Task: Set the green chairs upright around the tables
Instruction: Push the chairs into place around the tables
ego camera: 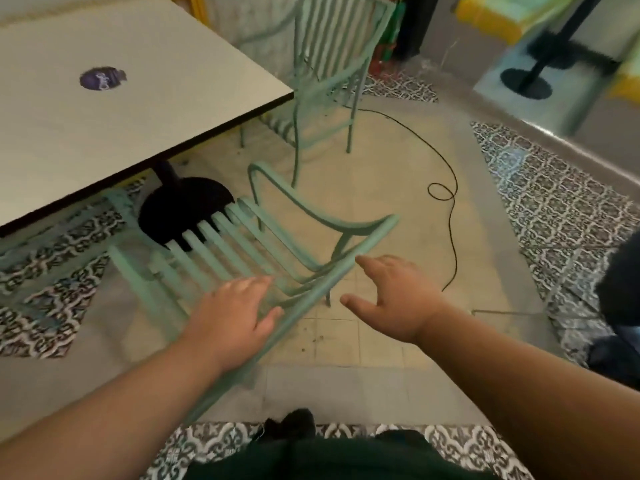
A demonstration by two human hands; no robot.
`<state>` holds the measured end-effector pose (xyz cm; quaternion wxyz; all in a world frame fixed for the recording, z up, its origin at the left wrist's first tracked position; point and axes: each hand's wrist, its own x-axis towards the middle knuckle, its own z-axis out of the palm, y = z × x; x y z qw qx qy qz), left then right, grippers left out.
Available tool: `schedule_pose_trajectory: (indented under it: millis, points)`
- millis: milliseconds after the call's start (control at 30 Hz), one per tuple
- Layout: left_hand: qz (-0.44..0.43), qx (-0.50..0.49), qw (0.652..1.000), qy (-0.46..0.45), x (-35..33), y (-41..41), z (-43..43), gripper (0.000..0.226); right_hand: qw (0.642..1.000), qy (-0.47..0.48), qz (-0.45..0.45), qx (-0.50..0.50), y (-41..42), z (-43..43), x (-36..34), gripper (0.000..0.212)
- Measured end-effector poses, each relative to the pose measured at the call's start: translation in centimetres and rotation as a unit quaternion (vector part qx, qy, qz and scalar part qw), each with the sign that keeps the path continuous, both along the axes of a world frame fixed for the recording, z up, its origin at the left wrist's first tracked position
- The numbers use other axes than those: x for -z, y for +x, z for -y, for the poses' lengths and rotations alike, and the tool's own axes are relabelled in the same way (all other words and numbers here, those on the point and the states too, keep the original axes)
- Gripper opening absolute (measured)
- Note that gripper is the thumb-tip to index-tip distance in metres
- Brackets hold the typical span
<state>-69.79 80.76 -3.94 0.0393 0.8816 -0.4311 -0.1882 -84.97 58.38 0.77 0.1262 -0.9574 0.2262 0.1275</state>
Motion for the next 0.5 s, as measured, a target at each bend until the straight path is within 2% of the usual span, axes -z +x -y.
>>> schedule_pose_trajectory:
  millis: [133, 300, 500]
  points:
    - [-0.012, -0.079, 0.997, 0.016, 0.7, -1.5, -0.5, 0.067, 0.996, -0.008, -0.009, -0.091, 3.3, 2.8, 1.7, 0.083]
    - [0.015, -0.201, 0.978, 0.053, 2.3, -3.8, 0.1, 0.086, 0.984, 0.002, -0.002, -0.176, 7.6, 6.2, 3.5, 0.079]
    - [0.021, -0.299, 0.952, 0.068, 4.0, -6.9, 3.7, 0.076, 0.973, -0.005, -0.024, -0.230, 8.5, 10.6, 5.9, 0.078]
